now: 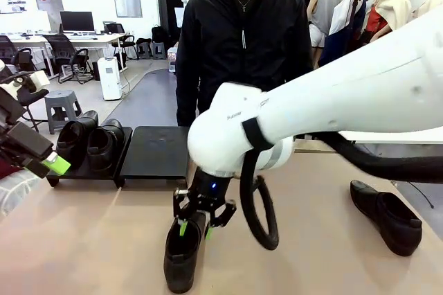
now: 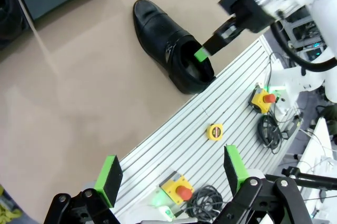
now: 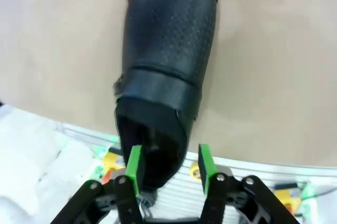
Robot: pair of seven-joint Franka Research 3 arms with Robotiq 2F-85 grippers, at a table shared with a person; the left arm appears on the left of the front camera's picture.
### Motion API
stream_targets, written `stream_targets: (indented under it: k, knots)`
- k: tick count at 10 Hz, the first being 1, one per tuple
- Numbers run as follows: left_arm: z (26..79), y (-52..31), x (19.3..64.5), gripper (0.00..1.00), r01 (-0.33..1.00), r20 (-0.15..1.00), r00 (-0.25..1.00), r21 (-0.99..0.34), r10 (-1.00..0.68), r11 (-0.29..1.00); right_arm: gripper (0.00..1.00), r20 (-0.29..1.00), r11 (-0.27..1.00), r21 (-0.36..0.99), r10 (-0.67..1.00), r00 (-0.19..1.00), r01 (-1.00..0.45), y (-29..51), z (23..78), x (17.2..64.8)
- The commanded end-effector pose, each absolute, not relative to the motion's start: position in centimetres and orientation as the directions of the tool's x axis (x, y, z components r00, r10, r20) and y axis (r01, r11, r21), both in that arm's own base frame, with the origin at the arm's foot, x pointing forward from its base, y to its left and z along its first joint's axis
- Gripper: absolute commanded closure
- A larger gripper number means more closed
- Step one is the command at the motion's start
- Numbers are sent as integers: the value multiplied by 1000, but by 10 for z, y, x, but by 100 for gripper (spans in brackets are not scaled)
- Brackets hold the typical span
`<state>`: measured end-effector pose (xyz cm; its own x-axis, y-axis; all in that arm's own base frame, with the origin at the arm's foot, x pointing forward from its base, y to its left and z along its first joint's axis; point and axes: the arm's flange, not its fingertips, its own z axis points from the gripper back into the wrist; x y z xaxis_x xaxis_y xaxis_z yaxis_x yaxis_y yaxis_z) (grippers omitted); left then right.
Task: Organize the shoes by placing them on the stand.
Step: Pick up one Shoe and place it in the middle of the table.
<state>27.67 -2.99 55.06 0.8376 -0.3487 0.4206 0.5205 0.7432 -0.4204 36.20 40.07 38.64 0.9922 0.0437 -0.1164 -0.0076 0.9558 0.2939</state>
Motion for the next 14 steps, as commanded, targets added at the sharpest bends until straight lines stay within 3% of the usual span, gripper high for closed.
stream_targets:
  k: [1, 2, 3, 4, 6, 8, 10, 11, 12, 14]
  knots:
    - [551, -28, 277, 0, 541, 435, 826, -432, -358, 722, 0, -28, 916, 373, 170, 985, -148, 310, 450, 331]
    - [551, -28, 277, 0, 541, 435, 826, -432, -358, 722, 0, 22, 932, 324, 164, 986, -163, 258, 471, 321]
    - [551, -28, 277, 0, 541, 435, 826, -432, -358, 722, 0, 6, 905, 373, 217, 976, -204, 201, 485, 316]
    - [551, -28, 277, 0, 541, 435, 826, -432, -358, 722, 0, -3, 901, 408, 158, 987, -143, 143, 493, 316]
    - [551, -28, 277, 0, 541, 435, 826, -432, -358, 722, 0, 18, 761, 630, 186, 982, -156, 37, 511, 308]
    - [551, -28, 277, 0, 541, 435, 826, -432, -358, 722, 0, 73, 678, 716, 166, 983, -167, -32, 517, 296]
    - [551, -28, 277, 0, 541, 435, 826, -432, -358, 722, 0, 198, 572, 793, 86, 976, -211, -58, 508, 289]
    - [551, -28, 277, 0, 541, 435, 826, -432, -358, 722, 0, 203, 585, 792, 20, 979, -176, -47, 499, 294]
    - [551, -28, 277, 0, 541, 435, 826, -432, -358, 722, 0, 147, 633, 754, 99, 984, -176, -68, 515, 280]
    - [551, -28, 277, 0, 541, 435, 826, -432, -358, 722, 0, 147, 633, 754, 99, 984, -176, -68, 515, 280]
